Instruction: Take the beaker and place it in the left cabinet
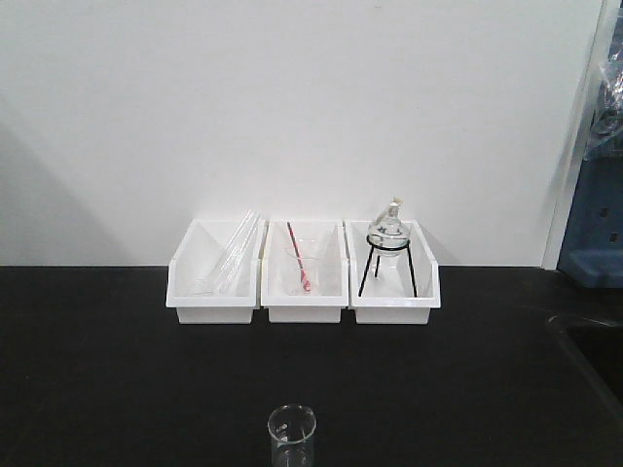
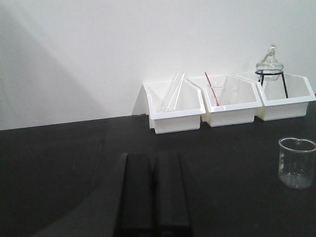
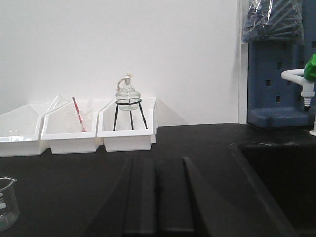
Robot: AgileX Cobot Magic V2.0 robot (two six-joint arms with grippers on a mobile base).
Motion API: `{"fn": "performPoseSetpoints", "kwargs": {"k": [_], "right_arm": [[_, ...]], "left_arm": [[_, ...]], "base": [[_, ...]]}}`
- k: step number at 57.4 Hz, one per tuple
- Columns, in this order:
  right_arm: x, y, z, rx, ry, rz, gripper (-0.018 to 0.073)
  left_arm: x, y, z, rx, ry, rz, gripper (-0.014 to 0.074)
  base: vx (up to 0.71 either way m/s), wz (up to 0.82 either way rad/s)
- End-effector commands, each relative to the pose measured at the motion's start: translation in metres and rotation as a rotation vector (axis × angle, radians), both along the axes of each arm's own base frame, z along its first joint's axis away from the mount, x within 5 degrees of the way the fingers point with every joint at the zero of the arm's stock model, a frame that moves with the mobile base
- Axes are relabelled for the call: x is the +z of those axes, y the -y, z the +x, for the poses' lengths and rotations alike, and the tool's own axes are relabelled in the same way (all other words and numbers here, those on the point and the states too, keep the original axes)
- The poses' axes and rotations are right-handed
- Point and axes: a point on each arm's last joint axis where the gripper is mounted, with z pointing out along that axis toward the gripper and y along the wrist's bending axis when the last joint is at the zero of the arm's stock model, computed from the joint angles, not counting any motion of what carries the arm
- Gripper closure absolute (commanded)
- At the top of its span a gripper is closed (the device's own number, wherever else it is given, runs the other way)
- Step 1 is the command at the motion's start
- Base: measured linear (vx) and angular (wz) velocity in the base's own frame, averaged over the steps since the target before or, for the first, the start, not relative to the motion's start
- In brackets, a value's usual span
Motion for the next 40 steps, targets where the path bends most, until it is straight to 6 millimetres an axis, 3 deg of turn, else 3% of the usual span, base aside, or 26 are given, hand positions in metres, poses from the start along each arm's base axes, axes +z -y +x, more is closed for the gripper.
{"fn": "performPoseSetpoints", "kwargs": {"k": [1,40], "right_arm": [[0.0061,-0.0005,-0.0016,0.004,0.088,-0.015,0.0561],[0.0061,-0.0005,-0.0016,0.004,0.088,-0.015,0.0561]], "left_arm": [[0.0031,-0.0004,-0.0014,0.001,0.083,-0.022,0.0595],[0.0031,-0.0004,-0.0014,0.001,0.083,-0.022,0.0595]], "base": [[0.0,0.0],[0.0,0.0]]}}
